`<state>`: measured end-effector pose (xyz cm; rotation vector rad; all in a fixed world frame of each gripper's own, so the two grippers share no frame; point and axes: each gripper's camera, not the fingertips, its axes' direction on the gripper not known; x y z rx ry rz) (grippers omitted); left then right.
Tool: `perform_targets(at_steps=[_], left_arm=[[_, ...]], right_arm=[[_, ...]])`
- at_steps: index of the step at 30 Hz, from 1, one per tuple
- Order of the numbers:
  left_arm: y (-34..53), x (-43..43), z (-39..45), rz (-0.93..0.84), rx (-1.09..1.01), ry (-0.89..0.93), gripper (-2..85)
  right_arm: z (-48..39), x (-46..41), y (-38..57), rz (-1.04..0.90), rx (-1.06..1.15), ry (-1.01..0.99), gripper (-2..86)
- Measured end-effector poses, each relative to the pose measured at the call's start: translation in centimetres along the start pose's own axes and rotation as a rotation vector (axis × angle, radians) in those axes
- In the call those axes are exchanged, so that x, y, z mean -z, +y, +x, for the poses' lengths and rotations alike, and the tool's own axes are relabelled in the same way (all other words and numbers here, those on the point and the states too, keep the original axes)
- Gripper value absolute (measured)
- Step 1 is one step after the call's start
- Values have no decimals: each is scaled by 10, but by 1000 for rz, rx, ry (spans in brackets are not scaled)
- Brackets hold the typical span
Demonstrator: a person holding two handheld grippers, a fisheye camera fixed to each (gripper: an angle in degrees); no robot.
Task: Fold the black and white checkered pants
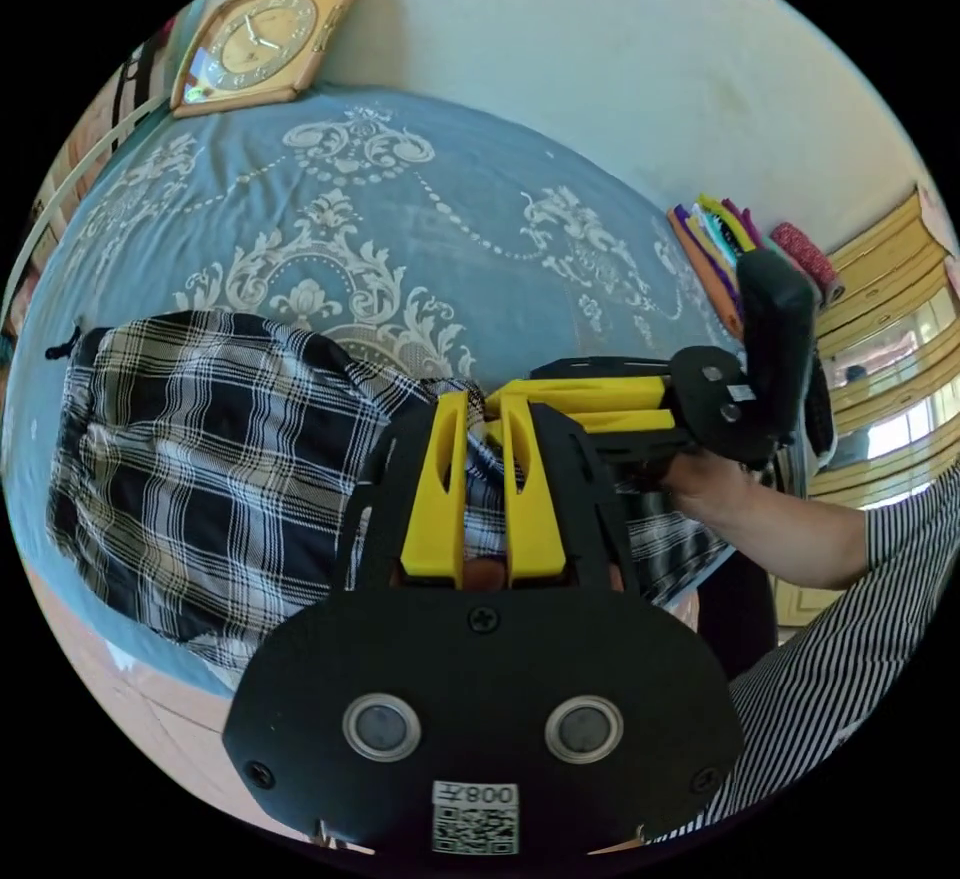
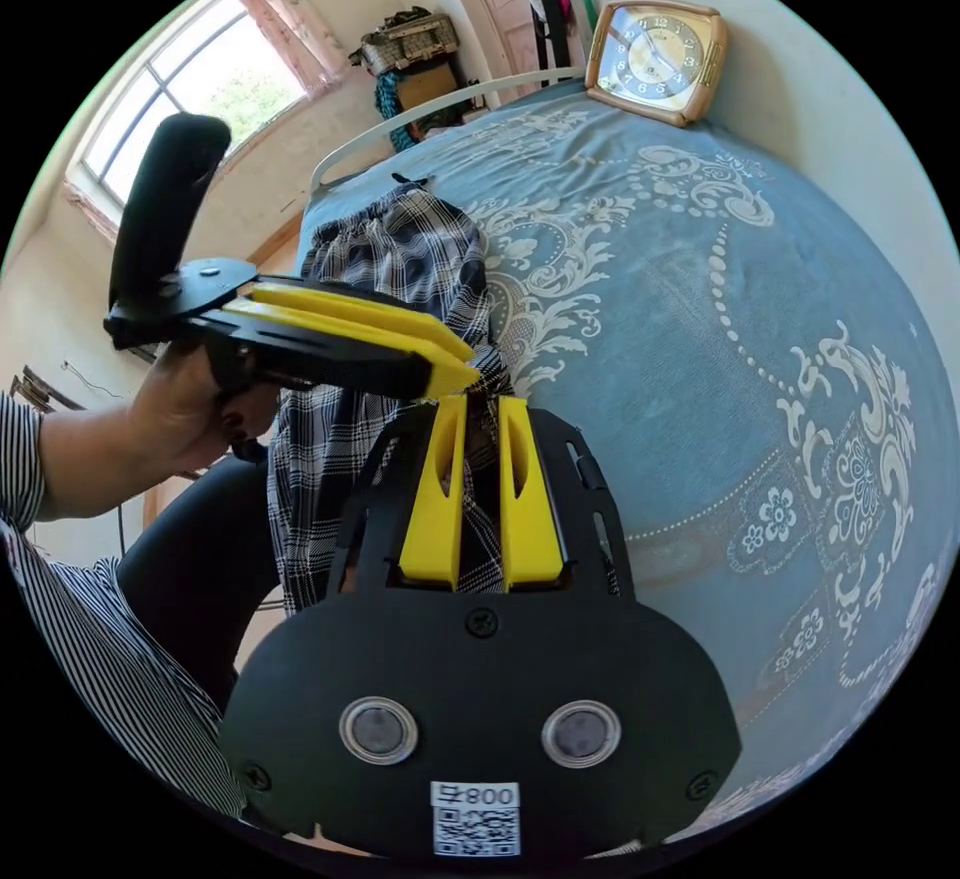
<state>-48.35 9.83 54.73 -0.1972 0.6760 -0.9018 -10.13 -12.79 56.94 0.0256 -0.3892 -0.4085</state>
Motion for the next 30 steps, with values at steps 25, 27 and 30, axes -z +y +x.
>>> perform_targets(at_steps=[25, 27, 30], left_arm=[[26, 126, -82, 307, 220, 392, 2], [19, 128, -81, 314, 209, 392, 1], [3, 126, -77, 308, 187, 376, 1]], right_arm=[[18, -23, 16, 133, 103, 20, 21], [36, -20, 16, 142, 66, -20, 16], [74, -17, 17, 155, -17, -90, 11]])
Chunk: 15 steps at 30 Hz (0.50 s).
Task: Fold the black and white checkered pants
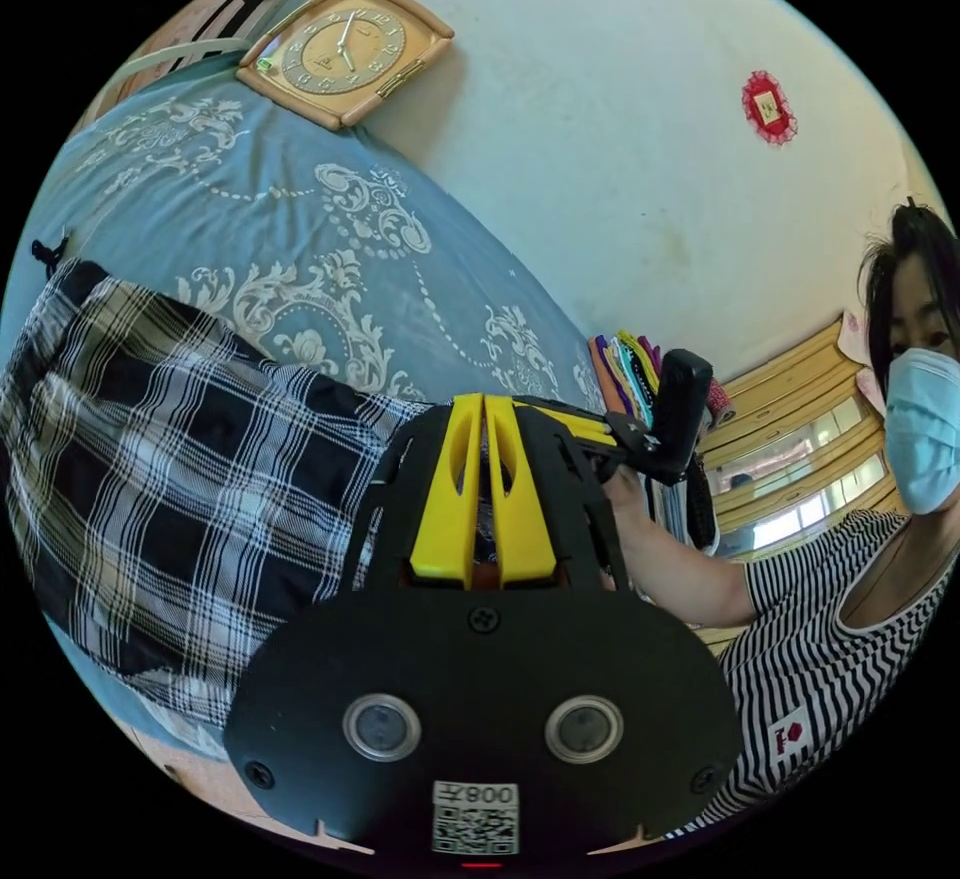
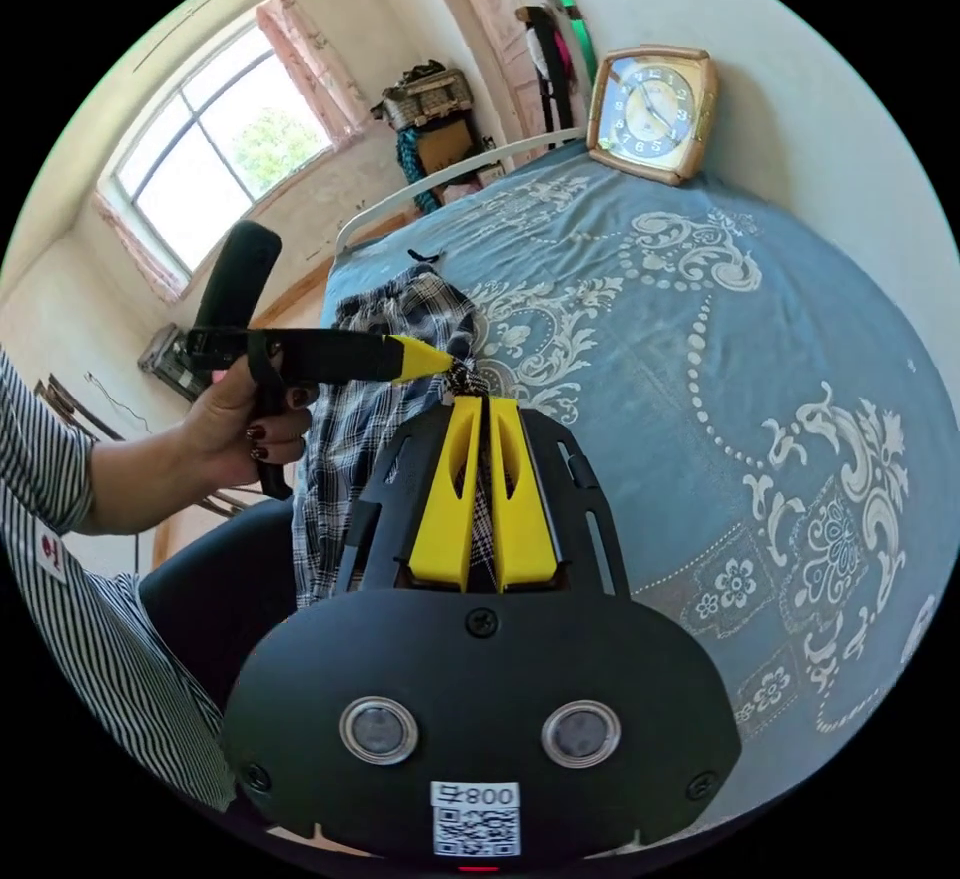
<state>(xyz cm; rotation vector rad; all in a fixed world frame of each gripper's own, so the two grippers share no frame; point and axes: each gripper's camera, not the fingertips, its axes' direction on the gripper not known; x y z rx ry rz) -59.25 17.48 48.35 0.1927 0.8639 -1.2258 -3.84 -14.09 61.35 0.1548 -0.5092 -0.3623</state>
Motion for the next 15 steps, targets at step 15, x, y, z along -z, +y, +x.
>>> perform_targets(at_steps=[15], left_arm=[[-26, -62, 0, -176, 2, -136, 3]], right_arm=[[107, 3, 36, -59, -247, -22, 1]])
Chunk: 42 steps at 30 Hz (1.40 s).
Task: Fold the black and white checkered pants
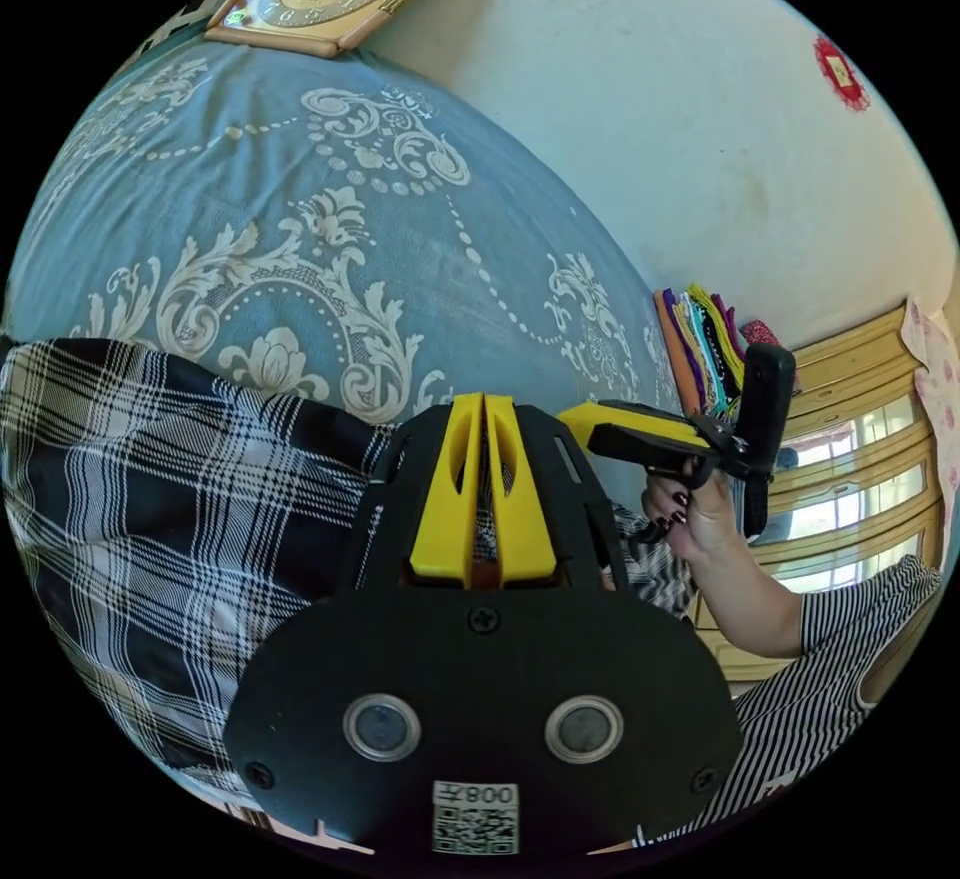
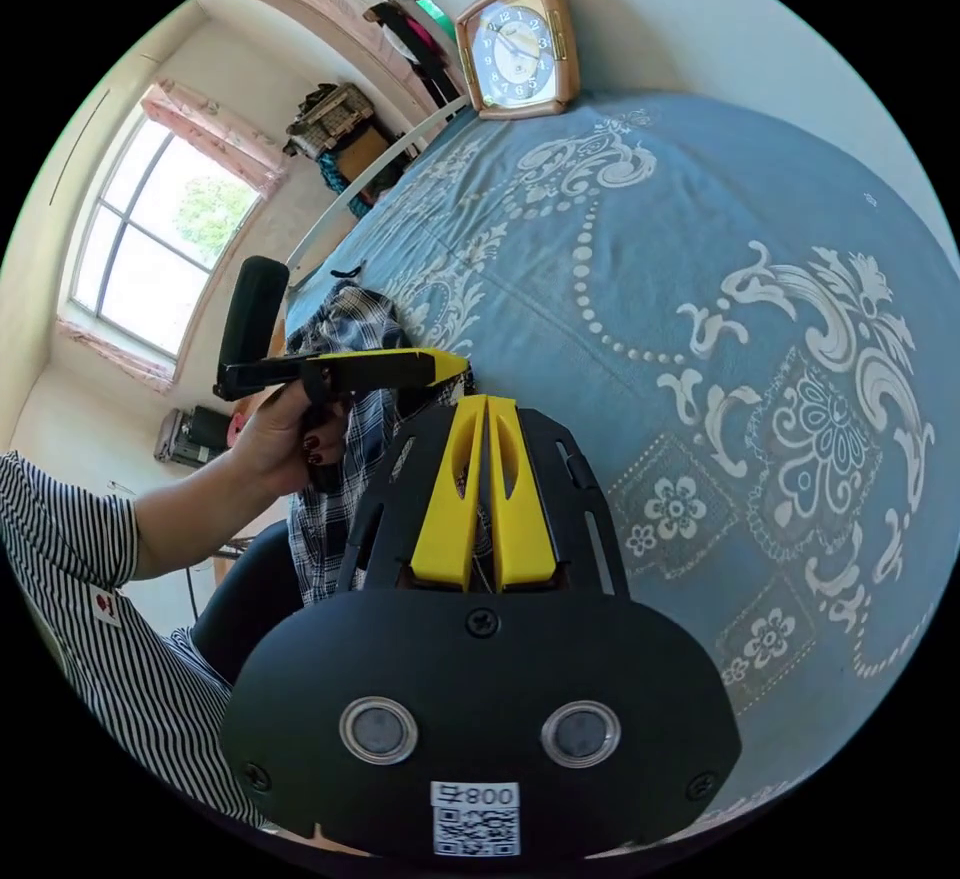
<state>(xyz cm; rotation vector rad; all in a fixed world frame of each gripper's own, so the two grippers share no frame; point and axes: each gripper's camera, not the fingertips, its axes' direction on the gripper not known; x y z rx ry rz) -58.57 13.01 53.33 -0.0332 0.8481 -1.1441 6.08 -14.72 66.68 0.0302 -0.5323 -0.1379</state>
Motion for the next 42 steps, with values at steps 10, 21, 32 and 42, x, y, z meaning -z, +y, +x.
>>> perform_targets(at_steps=[10, 21, 32, 42], left_arm=[[24, 23, 28, 53, -110, -94, 4], [82, 60, 23, 40, -117, -42, 28], [166, 69, 48, -250, -254, -97, 60], [179, 65, 49, -260, -233, -104, 10]], right_arm=[[-59, -12, 57, -43, 94, 121, 1], [-56, -20, 58, -59, 43, 174, 4], [-186, -42, 121, -231, 220, -14, 49], [-229, -78, 136, -310, 213, 107, 13]])
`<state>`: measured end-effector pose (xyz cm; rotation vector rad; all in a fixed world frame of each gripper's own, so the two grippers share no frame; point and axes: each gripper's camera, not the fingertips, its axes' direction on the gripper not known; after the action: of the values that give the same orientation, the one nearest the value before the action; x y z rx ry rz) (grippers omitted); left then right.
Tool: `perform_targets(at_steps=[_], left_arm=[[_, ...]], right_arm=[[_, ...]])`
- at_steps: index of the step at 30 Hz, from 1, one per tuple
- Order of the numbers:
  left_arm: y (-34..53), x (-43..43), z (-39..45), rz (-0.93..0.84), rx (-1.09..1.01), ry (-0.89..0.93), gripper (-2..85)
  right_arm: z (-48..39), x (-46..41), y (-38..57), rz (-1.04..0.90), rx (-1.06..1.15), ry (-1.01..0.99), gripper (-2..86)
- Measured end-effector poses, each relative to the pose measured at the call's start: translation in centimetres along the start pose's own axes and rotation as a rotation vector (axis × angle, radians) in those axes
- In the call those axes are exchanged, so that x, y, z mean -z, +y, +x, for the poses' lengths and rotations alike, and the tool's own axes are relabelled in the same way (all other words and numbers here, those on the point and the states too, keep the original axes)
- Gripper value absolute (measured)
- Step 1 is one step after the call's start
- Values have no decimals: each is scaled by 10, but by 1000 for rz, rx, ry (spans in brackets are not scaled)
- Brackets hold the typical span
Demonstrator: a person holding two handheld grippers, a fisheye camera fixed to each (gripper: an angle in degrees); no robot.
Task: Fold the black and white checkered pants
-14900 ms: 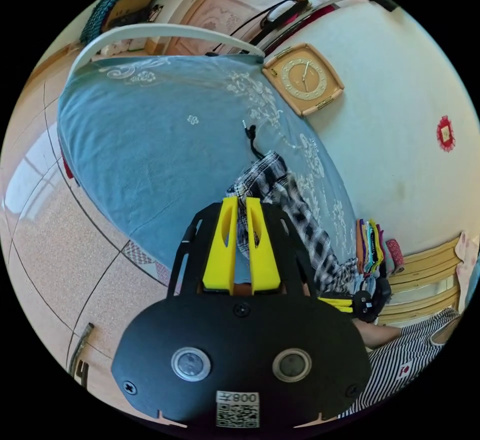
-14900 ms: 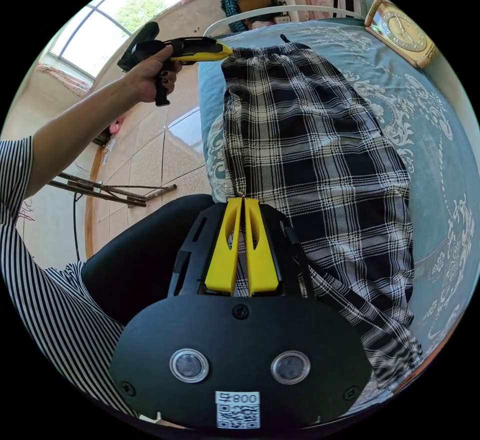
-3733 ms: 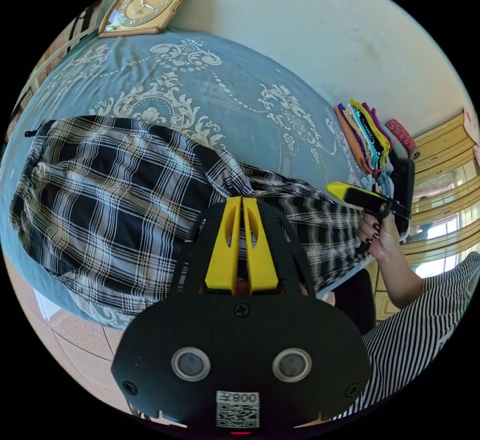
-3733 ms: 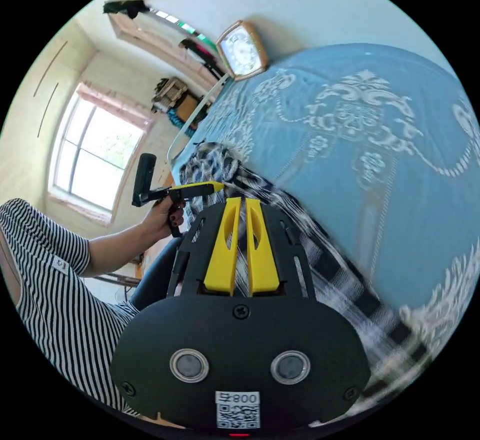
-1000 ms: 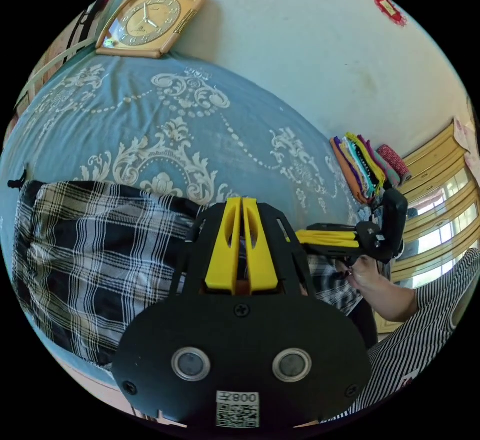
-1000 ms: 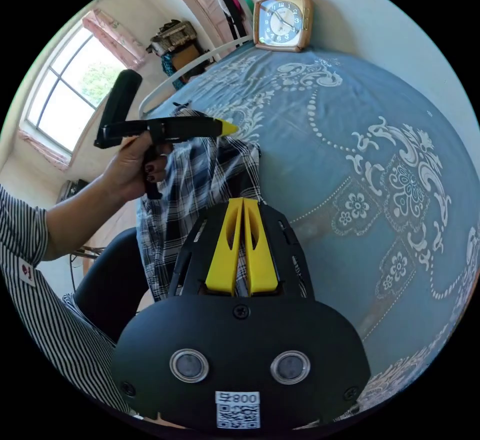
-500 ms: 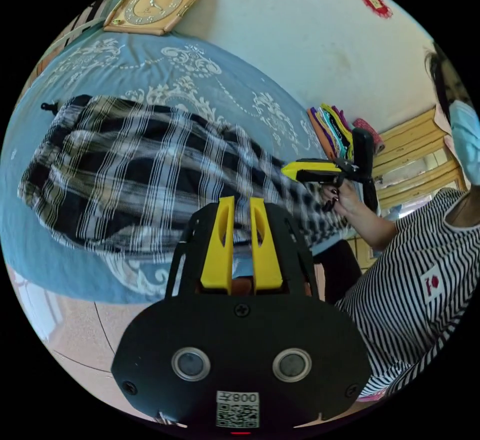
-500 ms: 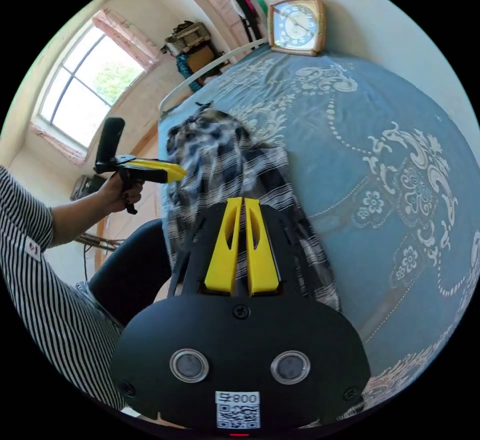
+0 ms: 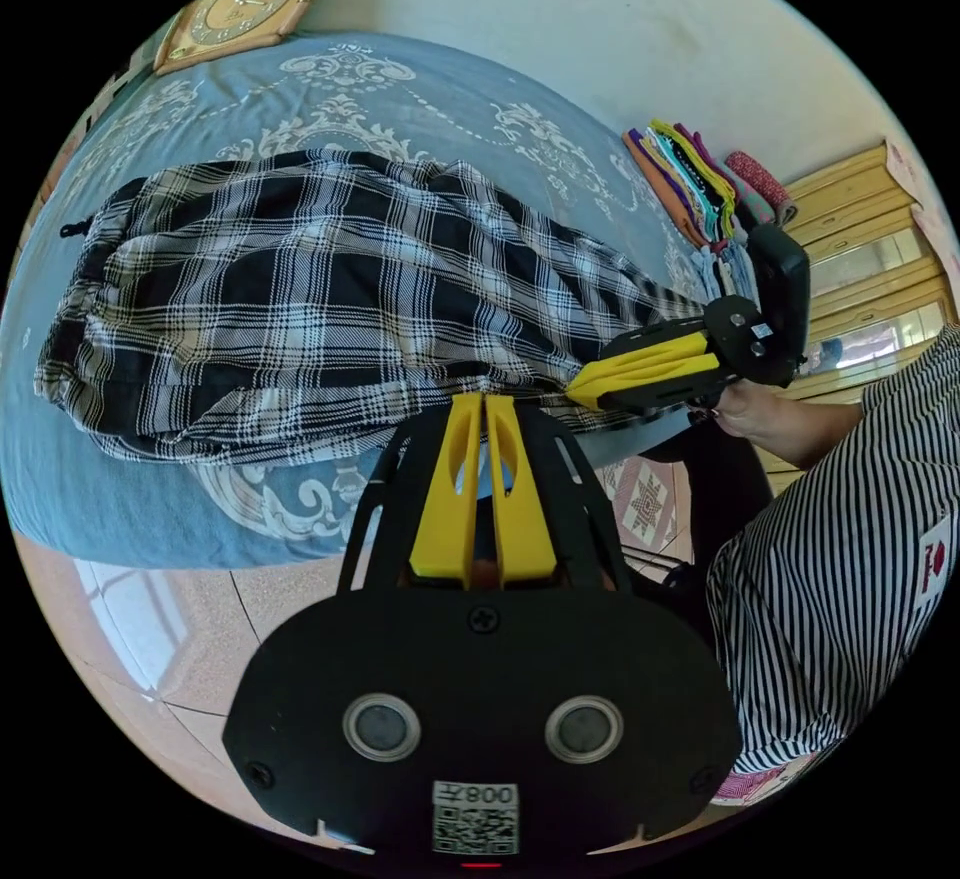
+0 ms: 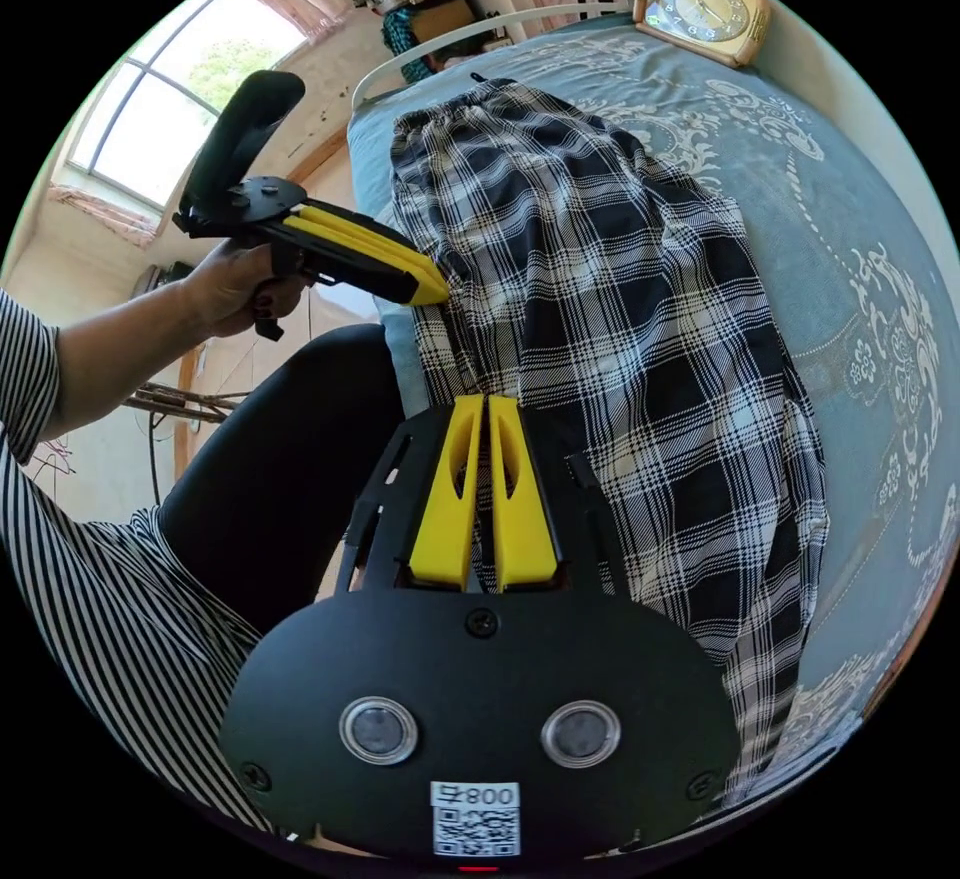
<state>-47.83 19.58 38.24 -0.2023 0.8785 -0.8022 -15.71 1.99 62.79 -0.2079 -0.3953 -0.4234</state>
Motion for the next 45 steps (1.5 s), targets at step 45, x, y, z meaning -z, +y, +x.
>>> perform_targets(at_steps=[45], left_arm=[[6, -34, -24, 55, 175, -119, 1]], right_arm=[[-16, 101, 43, 22, -81, -125, 2]])
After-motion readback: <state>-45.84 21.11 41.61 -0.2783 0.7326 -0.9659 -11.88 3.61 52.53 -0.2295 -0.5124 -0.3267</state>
